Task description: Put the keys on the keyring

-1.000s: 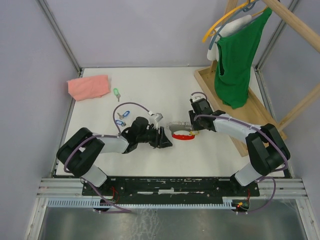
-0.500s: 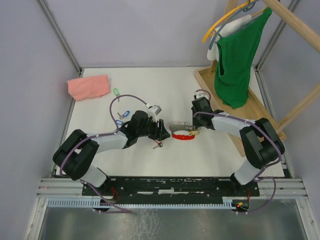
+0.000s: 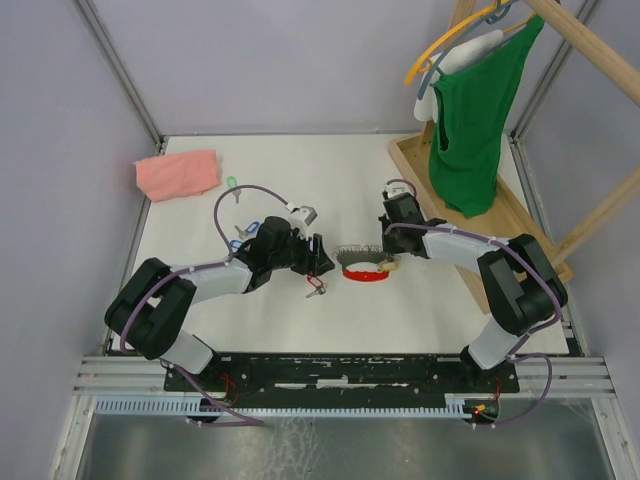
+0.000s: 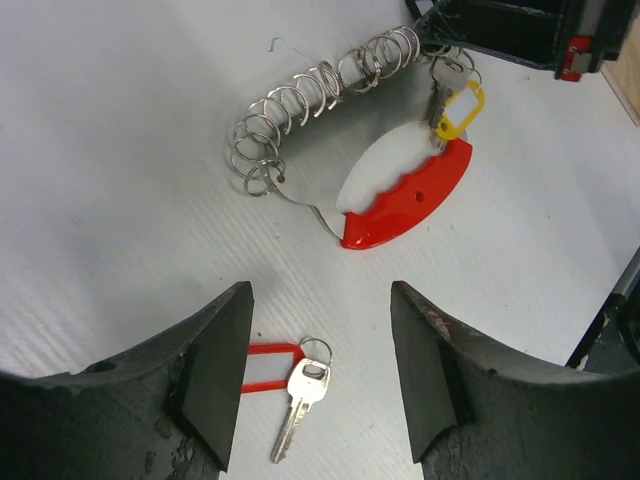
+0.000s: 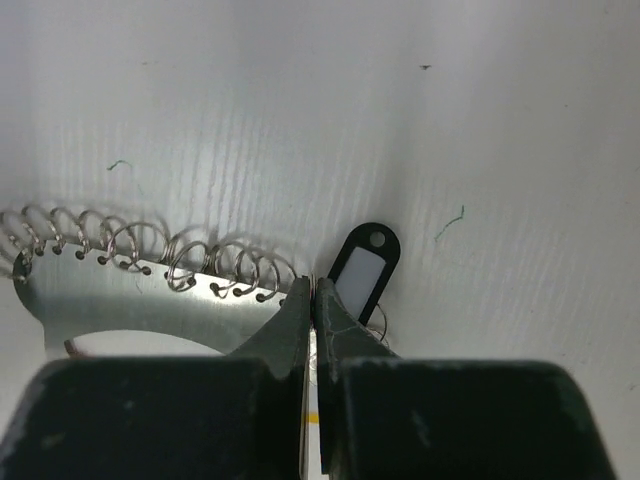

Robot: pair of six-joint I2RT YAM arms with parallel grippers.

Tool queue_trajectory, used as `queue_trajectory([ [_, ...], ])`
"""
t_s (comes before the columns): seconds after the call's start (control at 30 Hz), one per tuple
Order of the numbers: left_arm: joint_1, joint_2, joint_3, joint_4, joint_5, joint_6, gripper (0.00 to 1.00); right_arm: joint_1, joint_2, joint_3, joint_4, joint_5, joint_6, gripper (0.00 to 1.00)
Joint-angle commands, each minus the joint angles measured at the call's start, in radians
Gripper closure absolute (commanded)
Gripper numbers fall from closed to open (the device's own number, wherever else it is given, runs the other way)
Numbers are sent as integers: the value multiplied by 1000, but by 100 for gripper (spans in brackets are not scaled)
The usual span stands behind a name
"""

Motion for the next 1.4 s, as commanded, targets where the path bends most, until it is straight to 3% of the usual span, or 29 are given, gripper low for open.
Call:
queue_trajectory([
  [0.0,40,-40,46,49,21,78,35,0,-85,75,-1,-129,-132,99],
  [0.4,60,-133,106,74,68,265,28,-1,-204,185,-31,-541,-387,99],
  [0.63,64,-118,110,161,170,304,26,0,-208,212,-36,-683,-459,99],
  [1.1,63,33,125,323,389,312,28,33,-165,220,-55,-758,-527,99],
  [1.37,52,59,74,410,519,233,39,36,-178,213,-41,-681,-518,99],
])
